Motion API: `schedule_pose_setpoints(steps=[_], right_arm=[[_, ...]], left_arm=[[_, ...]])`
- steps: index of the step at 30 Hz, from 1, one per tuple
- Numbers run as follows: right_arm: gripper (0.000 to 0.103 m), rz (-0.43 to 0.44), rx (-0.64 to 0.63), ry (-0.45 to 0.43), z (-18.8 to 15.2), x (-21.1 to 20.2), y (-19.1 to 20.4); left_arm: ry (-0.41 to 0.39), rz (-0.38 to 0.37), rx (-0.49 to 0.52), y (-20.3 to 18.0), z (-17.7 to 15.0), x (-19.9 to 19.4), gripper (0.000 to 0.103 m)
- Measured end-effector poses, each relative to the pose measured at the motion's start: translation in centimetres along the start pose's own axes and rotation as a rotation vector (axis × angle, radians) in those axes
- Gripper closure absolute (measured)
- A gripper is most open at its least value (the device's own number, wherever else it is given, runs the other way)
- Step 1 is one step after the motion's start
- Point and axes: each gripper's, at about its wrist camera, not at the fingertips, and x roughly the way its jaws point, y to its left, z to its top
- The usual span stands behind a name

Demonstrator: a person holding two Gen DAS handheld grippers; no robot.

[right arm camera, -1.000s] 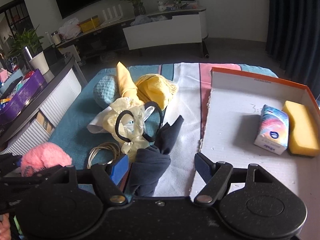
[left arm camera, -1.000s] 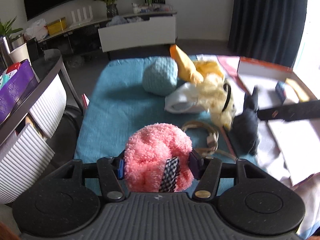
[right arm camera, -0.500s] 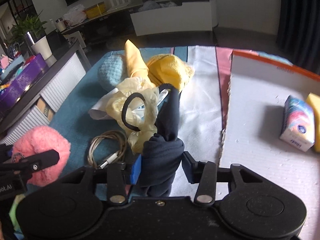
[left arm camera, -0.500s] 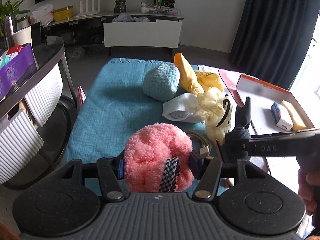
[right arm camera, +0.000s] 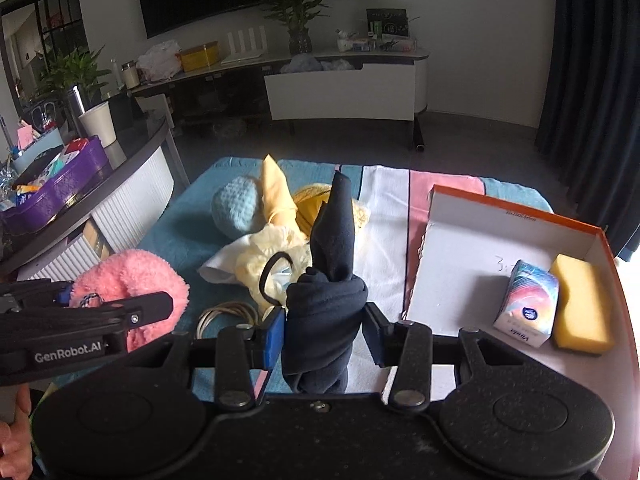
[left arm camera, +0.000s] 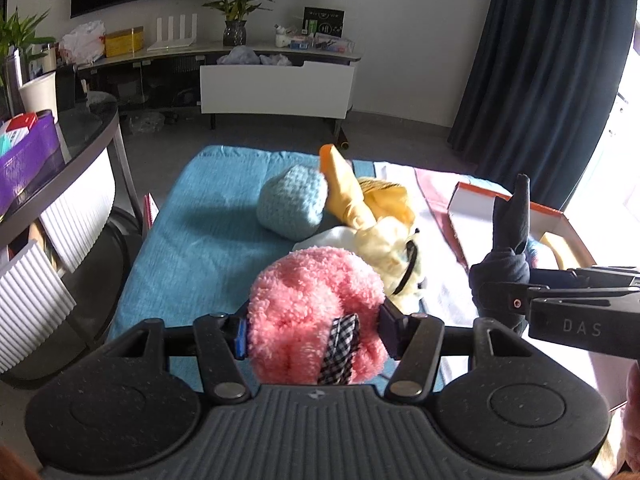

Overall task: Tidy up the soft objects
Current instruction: 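Lift the navy cloth with the right gripper while the left gripper lifts the pink ball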

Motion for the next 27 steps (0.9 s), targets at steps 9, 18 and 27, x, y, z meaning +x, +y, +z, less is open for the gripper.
schedule_pose_setpoints(steps=[9, 18, 27], right_arm=[[0.051, -0.024, 0.006, -0.037, 0.2, -2.1, -0.7], [0.051, -0.049, 0.026, -0.05, 0.1, -3.1, -1.8], [0.051, -0.068, 0.039, -0.06, 0.0, -3.8, -2.6]], left_arm=[[-0.037, -0.024, 0.01, -2.0, 0.7, -0.9, 0.043], [-0.047, -0.029, 0.022, -3.1, 0.9, -1.2, 0.043], [-0.054, -0.048, 0.046, -4.2, 1.1, -1.4, 0.043]])
